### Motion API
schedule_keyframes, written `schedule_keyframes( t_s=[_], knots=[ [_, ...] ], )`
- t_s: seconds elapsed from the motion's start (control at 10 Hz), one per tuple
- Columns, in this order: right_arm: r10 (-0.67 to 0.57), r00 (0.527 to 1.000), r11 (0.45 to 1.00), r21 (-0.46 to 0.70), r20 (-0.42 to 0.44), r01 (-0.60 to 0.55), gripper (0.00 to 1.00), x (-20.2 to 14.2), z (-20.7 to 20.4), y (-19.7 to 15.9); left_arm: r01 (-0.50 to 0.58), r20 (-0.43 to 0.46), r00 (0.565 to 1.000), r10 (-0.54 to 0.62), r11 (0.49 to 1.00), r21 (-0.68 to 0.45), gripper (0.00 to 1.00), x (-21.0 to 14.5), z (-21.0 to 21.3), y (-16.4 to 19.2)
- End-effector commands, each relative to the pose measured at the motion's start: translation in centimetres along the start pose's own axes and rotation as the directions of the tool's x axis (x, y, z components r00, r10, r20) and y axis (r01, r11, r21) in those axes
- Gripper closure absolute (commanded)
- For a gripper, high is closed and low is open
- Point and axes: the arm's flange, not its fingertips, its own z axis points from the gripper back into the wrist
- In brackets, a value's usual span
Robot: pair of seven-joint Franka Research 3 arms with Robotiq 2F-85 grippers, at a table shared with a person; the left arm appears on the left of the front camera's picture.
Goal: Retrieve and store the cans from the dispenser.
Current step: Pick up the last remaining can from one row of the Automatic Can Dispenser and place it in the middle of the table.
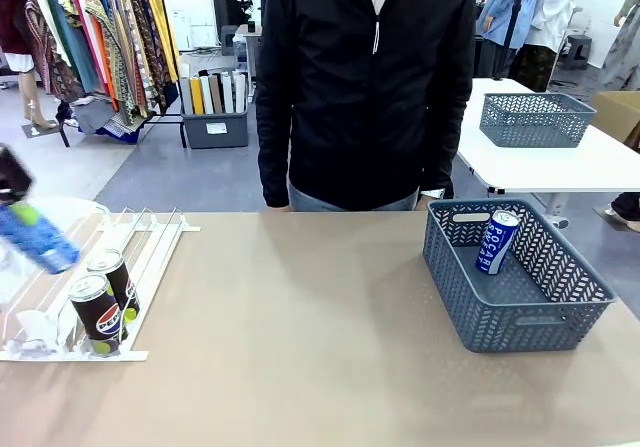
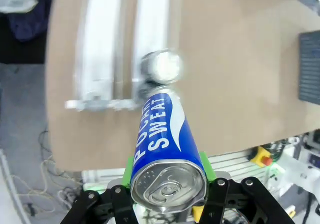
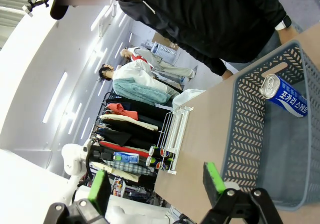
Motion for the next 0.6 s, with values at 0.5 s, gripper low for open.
schedule_keyframes(
  t_s=[0.5],
  knots=[
    [0.002, 1.0, 1.0, 0.017, 0.015, -0.002, 0.0, 0.3, -0.1, 0.3, 0.454, -0.137, 0.883, -0.45, 0.891, -0.003, 1.0, 1.8, -16.4, -24.8]
  ],
)
